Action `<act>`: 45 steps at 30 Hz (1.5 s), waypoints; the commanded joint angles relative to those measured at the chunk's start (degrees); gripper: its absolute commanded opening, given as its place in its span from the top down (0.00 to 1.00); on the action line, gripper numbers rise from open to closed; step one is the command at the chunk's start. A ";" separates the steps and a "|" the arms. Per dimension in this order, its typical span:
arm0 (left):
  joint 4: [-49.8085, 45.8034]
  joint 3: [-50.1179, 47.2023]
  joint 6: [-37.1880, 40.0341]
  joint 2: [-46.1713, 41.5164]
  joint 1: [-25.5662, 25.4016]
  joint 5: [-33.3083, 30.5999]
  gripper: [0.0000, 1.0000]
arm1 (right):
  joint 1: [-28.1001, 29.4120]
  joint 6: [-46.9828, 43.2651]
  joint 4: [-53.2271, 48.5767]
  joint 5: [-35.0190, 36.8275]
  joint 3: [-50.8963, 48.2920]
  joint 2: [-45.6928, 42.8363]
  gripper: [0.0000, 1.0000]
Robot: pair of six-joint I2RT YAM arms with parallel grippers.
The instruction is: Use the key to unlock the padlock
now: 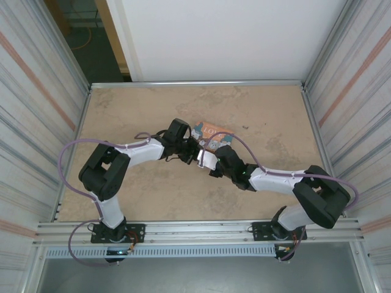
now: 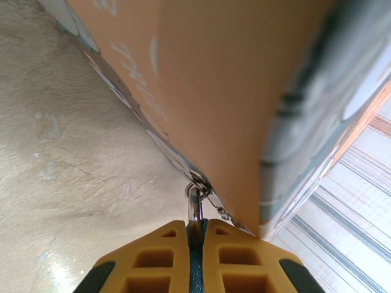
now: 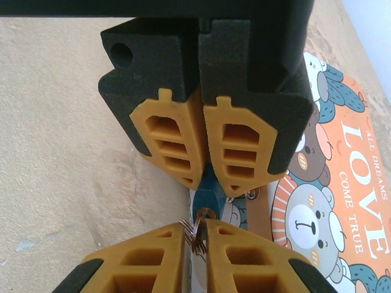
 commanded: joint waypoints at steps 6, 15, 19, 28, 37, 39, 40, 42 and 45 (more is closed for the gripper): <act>2.86 -0.57 -1.23 -0.43 -0.89 2.02 1.00 | 0.90 2.43 2.61 -1.10 1.66 0.49 0.86; 3.40 -0.57 -1.40 -0.16 -1.36 2.05 1.00 | 0.86 7.36 3.75 -1.50 1.90 1.42 1.00; 4.26 -0.75 -1.84 0.18 -1.66 2.13 1.00 | 0.72 10.93 4.38 -1.50 1.71 1.89 1.00; 6.68 -2.03 -3.64 0.80 -3.36 1.10 1.00 | -1.47 22.20 6.88 -3.26 -0.03 1.90 1.00; 10.13 -2.99 -6.25 2.44 -6.09 -0.87 1.00 | -7.14 31.60 7.81 -10.17 -4.02 0.97 1.00; 10.07 -2.70 -6.31 3.02 -6.64 -1.41 1.00 | -7.74 32.51 8.11 -10.72 -5.20 1.14 1.00; 10.03 -2.60 -6.33 3.23 -6.81 -1.67 1.00 | -7.88 32.88 8.50 -10.73 -5.69 1.18 1.00; 9.73 -2.51 -6.12 3.58 -7.16 -2.41 1.00 | -8.17 33.85 9.75 -10.47 -7.14 1.08 1.00; 8.43 -2.33 -5.16 3.57 -7.27 -3.52 0.90 | -8.73 35.17 11.37 -10.59 -8.93 0.92 1.00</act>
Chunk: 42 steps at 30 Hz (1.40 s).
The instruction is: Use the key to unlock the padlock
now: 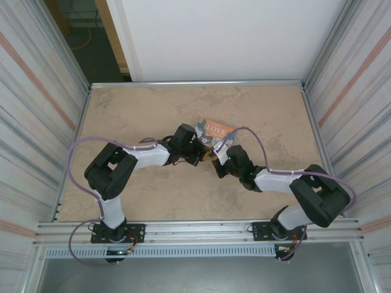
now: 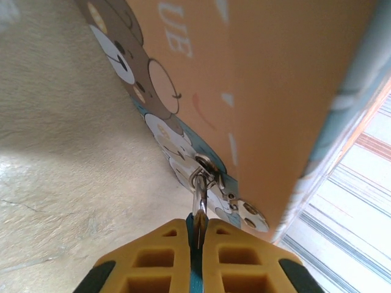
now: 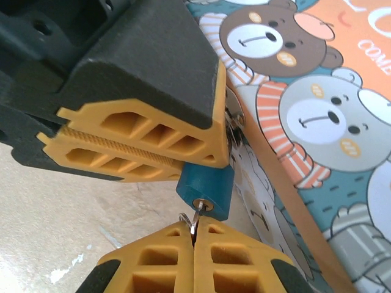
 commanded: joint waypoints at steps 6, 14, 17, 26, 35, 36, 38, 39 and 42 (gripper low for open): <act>-8.09 1.99 6.27 -1.44 -2.01 0.72 0.67 | -1.95 7.09 3.01 -3.81 -4.00 -0.26 1.00; -16.71 1.07 16.46 -10.97 -0.57 -9.53 0.58 | -7.64 15.12 2.51 -12.40 -6.88 -3.48 1.00; -19.71 1.13 21.19 -15.19 -0.38 -15.52 0.56 | -10.89 18.28 -2.00 -16.85 -5.85 -5.28 1.00; -24.09 4.49 35.52 -21.50 -0.30 -29.40 0.51 | -18.57 27.98 -7.36 -27.77 -4.32 -7.08 1.00; -23.91 5.86 43.97 -23.90 -0.30 -36.79 0.47 | -22.21 34.84 -7.17 -29.44 -4.40 -2.46 1.00; -23.91 5.91 44.58 -24.07 -0.31 -37.21 0.47 | -22.51 35.04 -7.09 -29.31 -4.38 -1.90 1.00; -23.91 5.92 44.95 -24.34 -0.30 -37.88 0.47 | -23.01 35.26 -6.56 -29.43 -4.19 -0.66 1.00; -23.99 5.83 44.86 -24.44 -0.34 -38.16 0.47 | -23.29 35.31 -6.07 -29.60 -4.10 0.15 1.00; -24.16 5.43 44.90 -24.61 -0.30 -38.69 0.47 | -23.94 35.07 -5.50 -30.09 -3.16 1.91 1.00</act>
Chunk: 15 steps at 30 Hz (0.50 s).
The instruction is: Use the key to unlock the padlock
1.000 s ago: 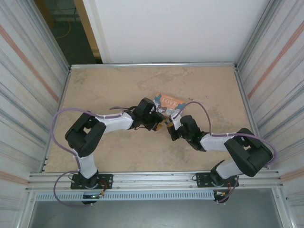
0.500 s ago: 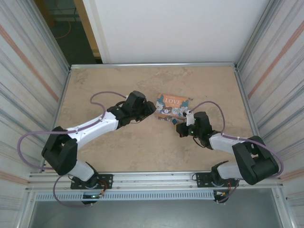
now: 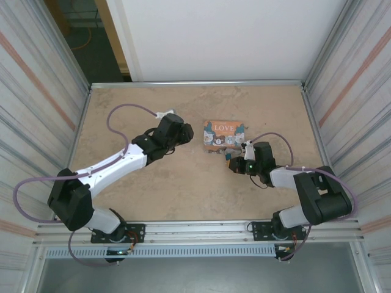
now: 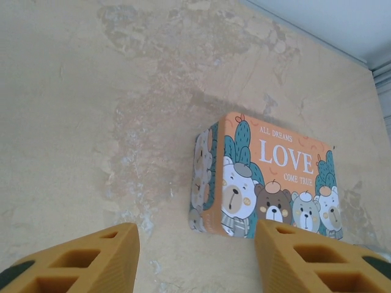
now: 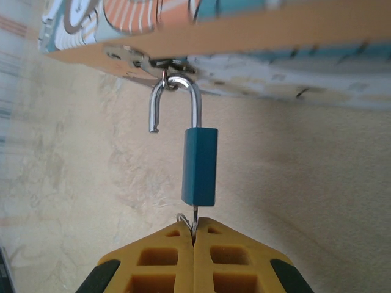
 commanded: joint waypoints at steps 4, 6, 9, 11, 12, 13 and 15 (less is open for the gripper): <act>-1.64 0.83 2.58 -1.95 0.38 -4.05 0.46 | -1.54 1.54 -0.32 0.33 1.95 3.68 1.00; -1.82 0.74 2.97 -2.01 0.37 -4.61 0.45 | -1.85 1.49 -0.13 0.61 1.92 3.88 1.00; -1.82 0.78 4.10 -2.12 0.47 -5.24 0.43 | -2.38 1.15 -0.49 1.14 1.56 3.50 0.96; -1.82 0.91 5.04 -2.10 0.55 -5.51 0.41 | -2.76 0.55 -1.55 1.66 1.41 2.75 0.93; -1.73 0.98 5.48 -2.10 0.62 -5.52 0.41 | -2.94 0.12 -2.46 2.00 1.36 2.11 0.91; -1.65 1.05 6.09 -2.10 0.69 -5.52 0.40 | -3.12 -0.33 -3.41 2.33 1.31 1.39 0.89; -1.40 1.05 7.08 -2.10 0.77 -5.47 0.38 | -3.55 -1.27 -5.26 2.79 1.31 -0.23 0.84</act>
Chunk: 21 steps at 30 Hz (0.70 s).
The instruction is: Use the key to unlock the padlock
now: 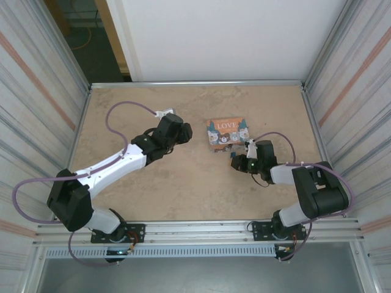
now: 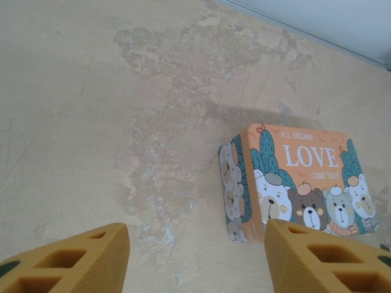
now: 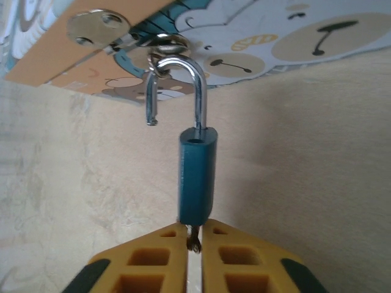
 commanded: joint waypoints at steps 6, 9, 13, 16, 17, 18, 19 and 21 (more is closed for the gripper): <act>-0.22 1.18 5.38 -2.25 1.28 -2.06 0.34 | -2.61 -2.15 -8.21 2.89 -0.26 -7.70 0.72; 0.59 1.00 6.56 -2.56 1.65 -1.33 0.32 | -3.16 -2.29 -10.19 2.95 0.24 -9.65 0.68; 2.45 0.11 9.20 -2.94 2.55 2.48 0.23 | -3.69 -2.76 -11.98 3.32 1.44 -12.21 0.60; 5.48 -0.88 11.48 -3.31 4.46 11.10 0.22 | -4.45 -2.82 -12.38 4.15 2.24 -13.96 0.47; 6.11 -1.23 11.55 -3.40 4.99 12.76 0.22 | -4.80 -2.77 -12.17 4.79 2.43 -14.51 0.41; 6.62 -1.41 11.52 -3.53 5.53 13.98 0.22 | -5.20 -2.47 -11.72 5.48 2.34 -14.91 0.34; 7.02 -1.67 11.49 -3.62 5.86 14.77 0.22 | -5.59 -2.11 -10.99 5.84 2.26 -15.17 0.27; 7.89 -2.25 11.52 -3.76 6.42 16.20 0.22 | -6.85 -1.03 -8.94 6.39 2.13 -15.32 0.13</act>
